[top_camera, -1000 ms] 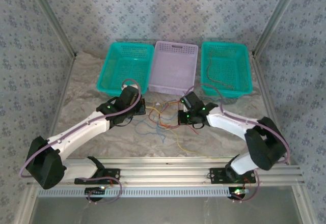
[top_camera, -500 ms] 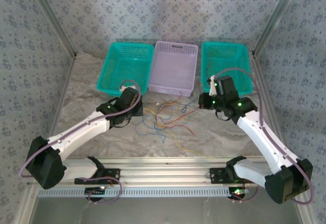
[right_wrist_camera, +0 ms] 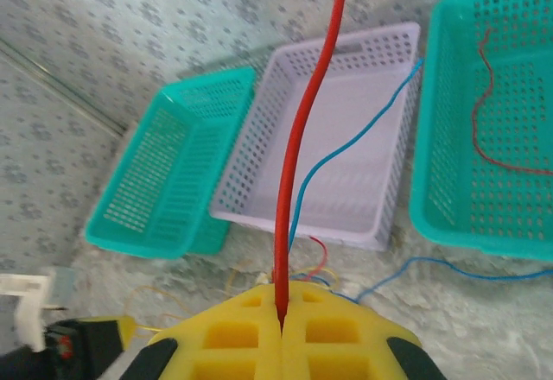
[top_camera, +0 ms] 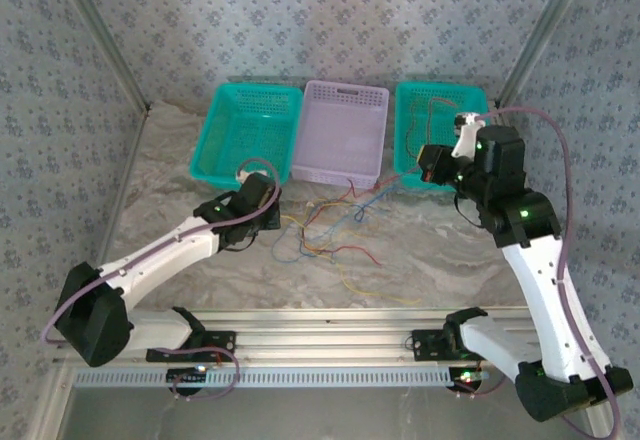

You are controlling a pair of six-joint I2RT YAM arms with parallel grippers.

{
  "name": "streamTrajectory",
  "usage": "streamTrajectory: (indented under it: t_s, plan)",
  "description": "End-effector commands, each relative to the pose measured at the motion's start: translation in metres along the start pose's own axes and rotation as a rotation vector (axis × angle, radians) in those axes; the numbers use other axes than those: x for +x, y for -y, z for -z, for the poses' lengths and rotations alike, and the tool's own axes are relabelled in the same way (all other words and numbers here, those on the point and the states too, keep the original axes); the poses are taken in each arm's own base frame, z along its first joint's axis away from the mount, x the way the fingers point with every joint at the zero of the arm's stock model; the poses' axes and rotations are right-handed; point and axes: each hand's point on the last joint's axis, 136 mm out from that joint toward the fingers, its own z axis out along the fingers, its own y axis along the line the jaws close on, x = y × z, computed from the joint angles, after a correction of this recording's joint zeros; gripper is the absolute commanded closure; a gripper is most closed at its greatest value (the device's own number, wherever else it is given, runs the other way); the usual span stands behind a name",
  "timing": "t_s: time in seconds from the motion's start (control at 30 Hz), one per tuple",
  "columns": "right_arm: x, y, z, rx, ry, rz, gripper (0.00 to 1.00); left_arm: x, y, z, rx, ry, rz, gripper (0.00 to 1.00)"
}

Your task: Untangle the cables

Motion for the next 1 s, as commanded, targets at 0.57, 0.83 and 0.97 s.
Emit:
streamTrajectory:
  t_s: [0.57,0.83,0.97]
  plan:
    - [-0.085,-0.069,0.079,-0.241,0.314,-0.021,1.0,-0.01,0.02,-0.007,0.08,0.003,0.0,0.77]
    - [-0.045,-0.057,0.029,-0.281,0.181,-0.046,1.0,-0.044,0.053,0.049,0.333,0.14,0.043,0.18]
    - [-0.031,-0.051,0.013,-0.282,0.14,-0.052,1.0,-0.055,0.073,0.077,0.478,0.175,0.051,0.06]
